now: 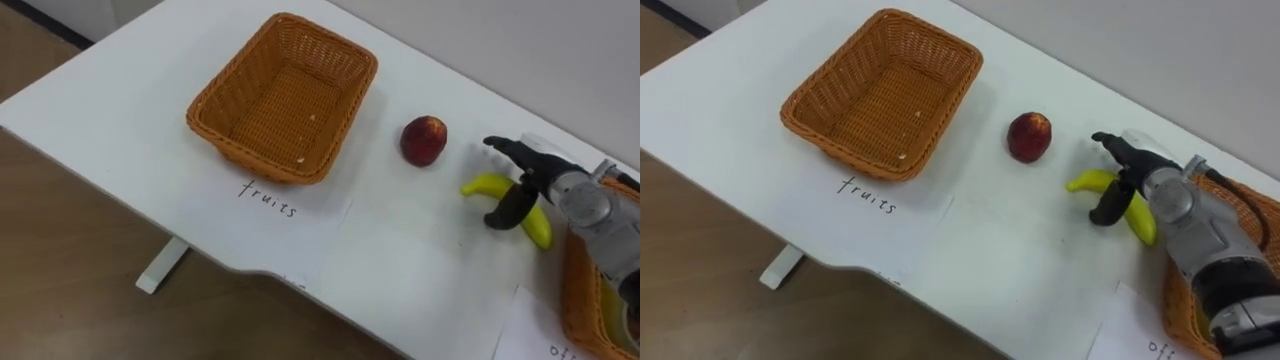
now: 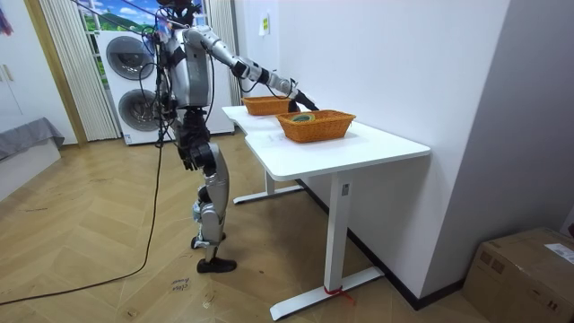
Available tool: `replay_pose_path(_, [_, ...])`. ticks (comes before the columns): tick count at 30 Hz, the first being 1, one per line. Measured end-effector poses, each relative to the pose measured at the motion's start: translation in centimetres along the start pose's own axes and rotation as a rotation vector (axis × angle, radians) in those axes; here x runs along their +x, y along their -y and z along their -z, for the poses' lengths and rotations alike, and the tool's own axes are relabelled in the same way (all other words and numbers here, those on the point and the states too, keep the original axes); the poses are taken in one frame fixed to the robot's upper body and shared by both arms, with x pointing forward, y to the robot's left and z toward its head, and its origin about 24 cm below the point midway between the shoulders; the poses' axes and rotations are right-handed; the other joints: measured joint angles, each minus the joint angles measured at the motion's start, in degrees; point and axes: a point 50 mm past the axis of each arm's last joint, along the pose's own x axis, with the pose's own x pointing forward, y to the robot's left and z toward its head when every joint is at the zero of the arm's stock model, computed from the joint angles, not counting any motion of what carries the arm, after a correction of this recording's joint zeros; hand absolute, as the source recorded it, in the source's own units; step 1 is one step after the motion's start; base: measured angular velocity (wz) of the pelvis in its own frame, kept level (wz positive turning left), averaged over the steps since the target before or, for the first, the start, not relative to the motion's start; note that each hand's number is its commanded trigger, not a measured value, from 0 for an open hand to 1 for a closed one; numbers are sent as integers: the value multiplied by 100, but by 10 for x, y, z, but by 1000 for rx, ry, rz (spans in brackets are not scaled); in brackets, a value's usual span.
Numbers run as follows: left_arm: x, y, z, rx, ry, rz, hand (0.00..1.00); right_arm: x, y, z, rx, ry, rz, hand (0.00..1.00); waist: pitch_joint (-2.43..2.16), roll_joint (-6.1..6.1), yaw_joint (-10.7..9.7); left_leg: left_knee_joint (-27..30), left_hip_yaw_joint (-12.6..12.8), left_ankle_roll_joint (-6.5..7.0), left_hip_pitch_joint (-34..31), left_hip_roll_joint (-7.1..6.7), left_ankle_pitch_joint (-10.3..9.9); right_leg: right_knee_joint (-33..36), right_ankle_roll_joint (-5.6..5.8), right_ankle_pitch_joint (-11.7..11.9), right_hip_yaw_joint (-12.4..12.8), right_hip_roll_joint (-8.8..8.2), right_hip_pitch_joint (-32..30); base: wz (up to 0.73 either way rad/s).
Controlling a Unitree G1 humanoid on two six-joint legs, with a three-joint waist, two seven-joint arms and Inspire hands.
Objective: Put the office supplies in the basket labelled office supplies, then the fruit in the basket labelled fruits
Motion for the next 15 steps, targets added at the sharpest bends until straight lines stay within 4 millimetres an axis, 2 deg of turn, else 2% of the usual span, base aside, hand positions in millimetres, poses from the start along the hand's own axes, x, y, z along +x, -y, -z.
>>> replay_pose_path(7, [2, -2, -7, 14, 13, -22, 0, 0, 7, 4, 11, -13, 13, 0, 26, 41, 69, -2, -40, -14, -28, 0, 13, -2, 0, 0, -46, 4, -17, 3])
replay_pose_path(15, [4, -5, -10, 14, 13, -43, 0, -1, 12, 6, 4, -19, 9, 0, 15, 65, 165, -6, -43, -21, -78, 0, 23, 0, -4, 2, -47, 6, -71, 0])
